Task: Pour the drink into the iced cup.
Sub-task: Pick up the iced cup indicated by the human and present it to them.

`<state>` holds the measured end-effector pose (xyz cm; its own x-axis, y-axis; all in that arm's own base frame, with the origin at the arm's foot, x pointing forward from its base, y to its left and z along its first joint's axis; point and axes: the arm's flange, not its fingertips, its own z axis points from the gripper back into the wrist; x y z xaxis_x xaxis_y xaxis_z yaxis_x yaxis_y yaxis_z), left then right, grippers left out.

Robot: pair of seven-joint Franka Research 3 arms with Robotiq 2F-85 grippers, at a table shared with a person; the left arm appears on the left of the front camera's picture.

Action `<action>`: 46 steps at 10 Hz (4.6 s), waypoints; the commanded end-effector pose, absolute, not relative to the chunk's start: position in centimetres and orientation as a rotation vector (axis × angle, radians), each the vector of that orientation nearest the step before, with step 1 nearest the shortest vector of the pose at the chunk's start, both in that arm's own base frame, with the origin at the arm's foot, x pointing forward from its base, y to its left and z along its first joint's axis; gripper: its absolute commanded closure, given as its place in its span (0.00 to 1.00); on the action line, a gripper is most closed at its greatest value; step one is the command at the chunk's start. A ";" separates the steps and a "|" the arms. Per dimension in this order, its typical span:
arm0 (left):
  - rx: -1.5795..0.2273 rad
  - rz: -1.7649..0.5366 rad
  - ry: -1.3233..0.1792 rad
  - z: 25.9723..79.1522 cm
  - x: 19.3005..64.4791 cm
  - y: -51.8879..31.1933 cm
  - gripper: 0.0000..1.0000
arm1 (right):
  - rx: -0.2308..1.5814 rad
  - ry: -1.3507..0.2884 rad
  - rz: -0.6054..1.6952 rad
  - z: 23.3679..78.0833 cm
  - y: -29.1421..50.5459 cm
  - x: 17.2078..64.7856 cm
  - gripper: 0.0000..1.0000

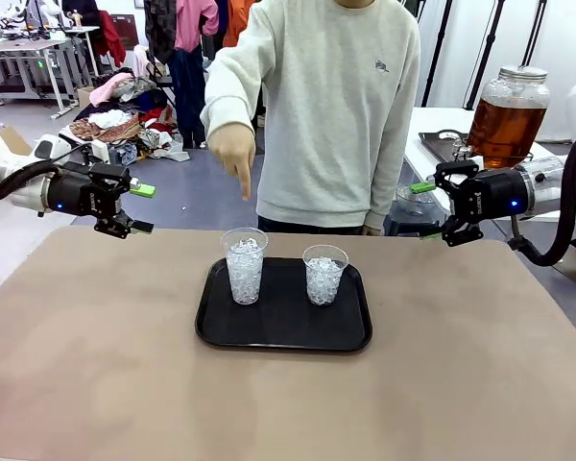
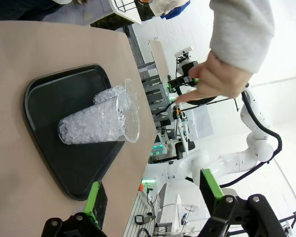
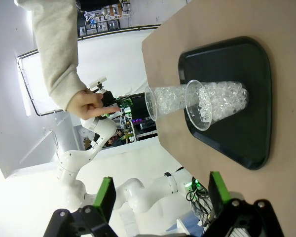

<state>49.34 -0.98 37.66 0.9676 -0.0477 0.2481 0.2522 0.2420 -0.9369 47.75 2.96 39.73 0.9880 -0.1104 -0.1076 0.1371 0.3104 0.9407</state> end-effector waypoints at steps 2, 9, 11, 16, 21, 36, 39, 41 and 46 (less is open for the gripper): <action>-1.316 -0.207 -0.184 37.6 49.2 -1.0 0.00 | 1.245 0.024 -0.162 39.8 3.0 47.8 0.00; -1.316 -0.207 -0.184 37.6 49.2 -1.0 0.00 | 1.245 0.024 -0.162 39.8 3.0 47.8 0.00; -1.316 -0.207 -0.184 37.6 49.2 -1.0 0.00 | 1.245 0.024 -0.162 39.8 3.0 47.8 0.00; -1.217 -0.396 -0.406 37.6 49.7 -1.1 0.00 | 1.245 0.024 -0.162 39.8 3.0 47.8 0.00; -1.094 -0.687 -0.663 36.7 49.1 -2.6 0.00 | 1.245 0.024 -0.162 39.8 3.0 47.8 0.00; -0.953 -1.168 -0.977 32.4 48.8 -7.1 0.00 | 1.245 0.024 -0.162 39.8 3.0 47.8 0.00; -0.965 -1.259 -0.954 31.0 48.5 -8.5 0.00 | 1.245 0.024 -0.162 39.8 3.0 47.8 0.00; -0.962 -1.220 -0.948 31.2 48.5 -8.7 0.00 | 1.245 0.024 -0.162 39.8 3.0 47.8 0.00; -0.962 -1.220 -0.948 31.2 48.5 -8.7 0.00 | 1.245 0.024 -0.162 39.8 3.0 47.8 0.00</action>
